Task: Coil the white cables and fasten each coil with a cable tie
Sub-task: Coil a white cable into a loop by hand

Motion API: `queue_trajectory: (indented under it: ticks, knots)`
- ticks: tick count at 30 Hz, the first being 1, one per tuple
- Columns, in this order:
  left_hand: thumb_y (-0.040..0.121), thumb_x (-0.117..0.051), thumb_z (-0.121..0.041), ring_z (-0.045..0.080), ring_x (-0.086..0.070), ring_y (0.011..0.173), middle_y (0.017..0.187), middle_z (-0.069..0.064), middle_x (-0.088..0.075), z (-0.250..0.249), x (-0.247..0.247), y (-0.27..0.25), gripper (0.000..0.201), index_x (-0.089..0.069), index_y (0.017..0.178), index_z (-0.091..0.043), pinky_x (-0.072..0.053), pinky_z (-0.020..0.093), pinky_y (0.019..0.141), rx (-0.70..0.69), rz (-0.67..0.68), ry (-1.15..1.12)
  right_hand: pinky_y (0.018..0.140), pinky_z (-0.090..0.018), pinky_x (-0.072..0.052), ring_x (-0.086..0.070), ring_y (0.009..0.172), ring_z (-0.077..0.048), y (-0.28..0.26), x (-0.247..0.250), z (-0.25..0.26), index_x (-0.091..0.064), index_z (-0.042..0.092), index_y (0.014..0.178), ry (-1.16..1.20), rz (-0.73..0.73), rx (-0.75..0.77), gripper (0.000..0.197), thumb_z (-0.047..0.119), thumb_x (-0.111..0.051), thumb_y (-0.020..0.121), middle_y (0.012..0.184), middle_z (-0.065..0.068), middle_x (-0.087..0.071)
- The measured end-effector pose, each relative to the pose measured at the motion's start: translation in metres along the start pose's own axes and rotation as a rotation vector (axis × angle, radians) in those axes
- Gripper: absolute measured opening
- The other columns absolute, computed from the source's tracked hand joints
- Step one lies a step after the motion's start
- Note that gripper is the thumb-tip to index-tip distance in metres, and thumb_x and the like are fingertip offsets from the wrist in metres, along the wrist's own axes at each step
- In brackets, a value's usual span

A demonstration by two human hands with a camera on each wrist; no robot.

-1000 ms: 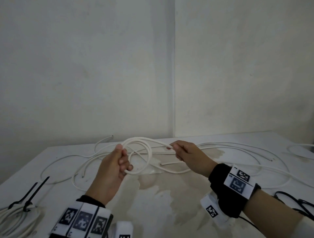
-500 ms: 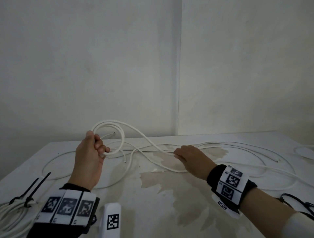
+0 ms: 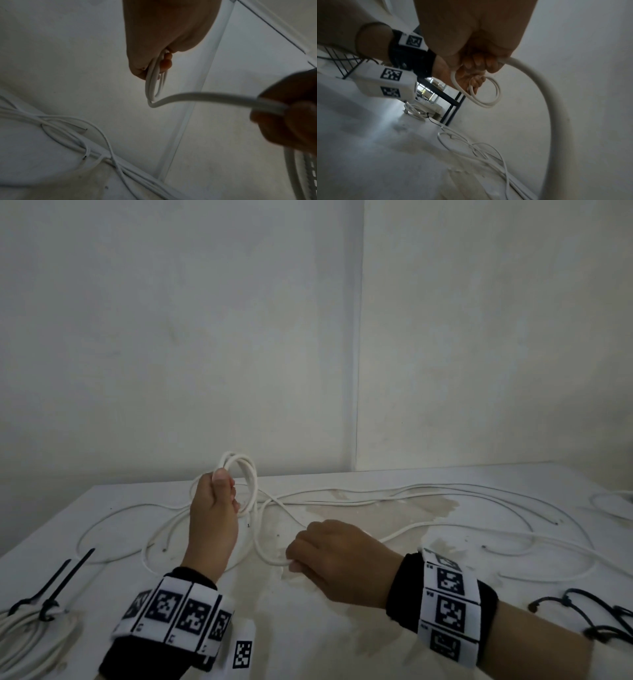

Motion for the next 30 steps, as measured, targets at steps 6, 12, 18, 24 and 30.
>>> queue_trajectory:
  ticks: [6,12,18,24,30]
  knots:
    - [0.100,-0.030,-0.028,0.016,-0.041,0.062,0.067,0.002,-0.043,0.012,-0.020,-0.026,0.032,-0.046,0.076,-0.014,-0.035,0.032,0.062,-0.025,0.216,0.153,0.055,-0.026,-0.032,-0.050,0.055,-0.022,0.017,0.013,0.001,-0.060,0.006,0.077,0.129,-0.086,-0.060,0.029,0.023,-0.043,0.093,0.067,-0.007,-0.060]
    - [0.099,-0.036,-0.025,0.009,-0.047,0.061,0.059,-0.006,-0.051,0.010,-0.032,-0.046,0.037,-0.051,0.068,-0.012,-0.038,0.015,0.058,0.121,0.411,-0.027,0.062,-0.023,-0.036,-0.046,0.070,-0.014,0.018,0.019,-0.023,-0.061,0.005,0.083,0.375,-0.108,-0.273,0.021,0.019,-0.046,0.088,0.075,-0.009,-0.064]
    - [0.093,-0.045,-0.025,0.011,-0.032,0.050,0.051,-0.003,-0.037,0.009,-0.044,-0.062,0.033,-0.047,0.063,-0.013,-0.028,0.028,0.056,0.350,0.522,-0.215,0.060,-0.025,-0.042,-0.053,0.062,-0.015,0.017,0.023,-0.045,-0.061,0.004,0.084,0.531,-0.128,-0.471,0.016,0.017,-0.051,0.088,0.073,-0.008,-0.065]
    - [0.093,-0.036,-0.015,0.014,-0.034,0.049,0.051,0.000,-0.031,0.004,-0.050,-0.068,0.034,-0.048,0.062,-0.011,-0.036,0.024,0.051,0.431,0.517,-0.392,0.062,-0.008,-0.036,-0.047,0.064,0.003,0.008,0.023,-0.053,-0.061,0.002,0.079,0.555,-0.207,-0.539,0.016,0.017,-0.057,0.084,0.073,0.001,-0.054]
    - [0.096,-0.036,-0.023,0.008,-0.028,0.034,0.047,-0.003,-0.032,0.001,-0.053,-0.069,0.034,-0.049,0.068,-0.009,-0.027,0.018,0.038,0.507,0.532,-0.451,0.058,-0.007,-0.035,-0.050,0.060,0.005,0.002,0.028,-0.057,-0.063,0.001,0.079,0.567,-0.184,-0.617,0.011,0.011,-0.064,0.084,0.067,0.009,-0.052]
Point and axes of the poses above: each hand's wrist, its own y-axis towards the middle knuckle, its own x-axis out of the back of the hand, z = x × y, the point moved 5 cm from there along y, towards the middle knuckle
